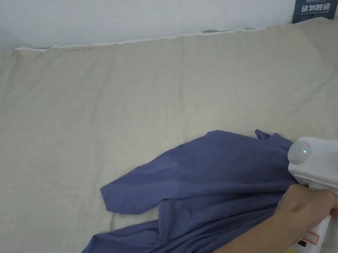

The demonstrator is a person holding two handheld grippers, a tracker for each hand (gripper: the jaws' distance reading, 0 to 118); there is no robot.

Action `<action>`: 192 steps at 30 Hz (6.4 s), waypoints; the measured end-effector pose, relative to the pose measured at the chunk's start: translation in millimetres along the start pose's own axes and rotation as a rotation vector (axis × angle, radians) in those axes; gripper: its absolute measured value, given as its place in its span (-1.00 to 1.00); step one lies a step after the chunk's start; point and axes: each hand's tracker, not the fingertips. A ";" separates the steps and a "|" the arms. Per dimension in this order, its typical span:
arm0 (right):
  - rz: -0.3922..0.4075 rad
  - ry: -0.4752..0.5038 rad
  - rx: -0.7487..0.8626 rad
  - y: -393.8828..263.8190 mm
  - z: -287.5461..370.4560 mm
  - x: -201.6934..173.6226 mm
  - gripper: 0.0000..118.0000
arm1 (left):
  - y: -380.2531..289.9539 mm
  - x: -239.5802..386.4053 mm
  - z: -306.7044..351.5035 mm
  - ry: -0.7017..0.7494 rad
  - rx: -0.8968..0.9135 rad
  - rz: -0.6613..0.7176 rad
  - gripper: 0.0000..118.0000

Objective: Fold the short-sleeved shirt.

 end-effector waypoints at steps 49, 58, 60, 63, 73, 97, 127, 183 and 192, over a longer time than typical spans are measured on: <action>0.308 0.192 -0.014 42.6 -33.3 -130.1 -1.00 | -308.9 -276.2 280.6 0.389 0.070 0.567 -1.00; 0.634 0.206 -0.049 193.7 -191.5 -263.4 -0.43 | -308.4 -293.7 279.0 0.365 0.085 0.540 -1.00; 0.683 0.208 -0.137 212.5 -233.2 -286.7 0.79 | -310.5 -296.1 278.3 0.350 0.085 0.535 -1.00; 0.731 0.194 -0.264 226.9 -283.1 -310.1 0.95 | -314.2 -296.9 278.7 0.333 0.101 0.535 -1.00; 0.884 0.192 -0.378 205.8 -334.2 -320.2 0.05 | -314.4 -304.3 275.7 0.312 0.063 0.514 -1.00; 0.397 -0.112 0.372 381.4 111.5 -80.2 -0.95 | -152.3 -261.0 509.3 0.635 0.447 0.443 -1.00; 0.211 -0.131 0.754 452.8 215.7 -95.0 -0.95 | -10.7 -208.5 671.7 0.875 0.903 0.413 -0.99; 0.189 -0.064 0.077 187.2 -90.9 -2.3 -0.94 | -204.6 -313.2 316.2 0.741 0.230 0.501 -0.99; 0.187 -0.077 -0.093 55.8 -71.9 59.5 -0.94 | -336.8 -287.4 316.6 0.662 0.131 0.533 -0.99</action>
